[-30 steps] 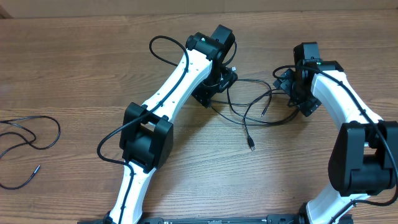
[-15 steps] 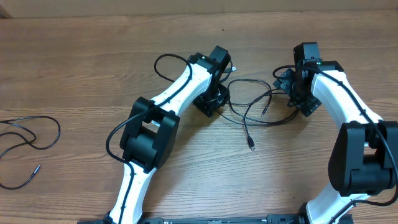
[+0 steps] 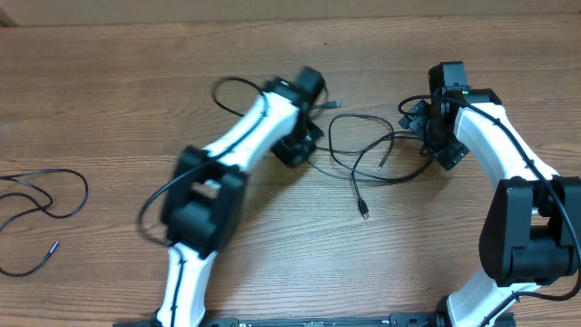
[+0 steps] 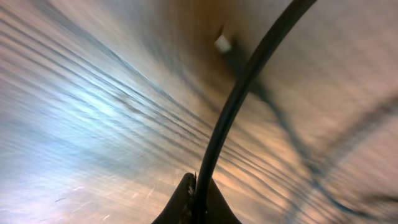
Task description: Untangle cables
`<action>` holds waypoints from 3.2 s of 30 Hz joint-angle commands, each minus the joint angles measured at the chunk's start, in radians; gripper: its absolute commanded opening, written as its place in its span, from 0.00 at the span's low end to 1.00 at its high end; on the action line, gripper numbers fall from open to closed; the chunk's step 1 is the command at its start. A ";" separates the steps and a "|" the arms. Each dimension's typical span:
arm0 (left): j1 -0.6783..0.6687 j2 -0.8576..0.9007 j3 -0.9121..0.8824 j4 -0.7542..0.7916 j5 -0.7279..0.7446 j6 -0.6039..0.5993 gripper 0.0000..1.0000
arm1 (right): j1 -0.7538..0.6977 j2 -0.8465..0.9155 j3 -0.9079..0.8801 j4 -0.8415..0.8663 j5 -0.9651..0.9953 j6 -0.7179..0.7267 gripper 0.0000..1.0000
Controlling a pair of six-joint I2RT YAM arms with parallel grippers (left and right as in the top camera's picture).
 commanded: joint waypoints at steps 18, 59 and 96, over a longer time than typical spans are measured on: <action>0.270 -0.761 0.011 0.079 0.051 0.497 0.04 | 0.001 -0.005 -0.004 0.004 0.011 0.003 1.00; 0.298 -0.799 0.012 0.589 0.462 0.533 0.04 | 0.435 -0.005 -0.004 0.186 -0.780 0.128 0.97; 0.298 -0.808 0.012 0.713 0.451 0.425 0.04 | 0.472 -0.005 -0.004 0.411 -1.033 0.734 0.40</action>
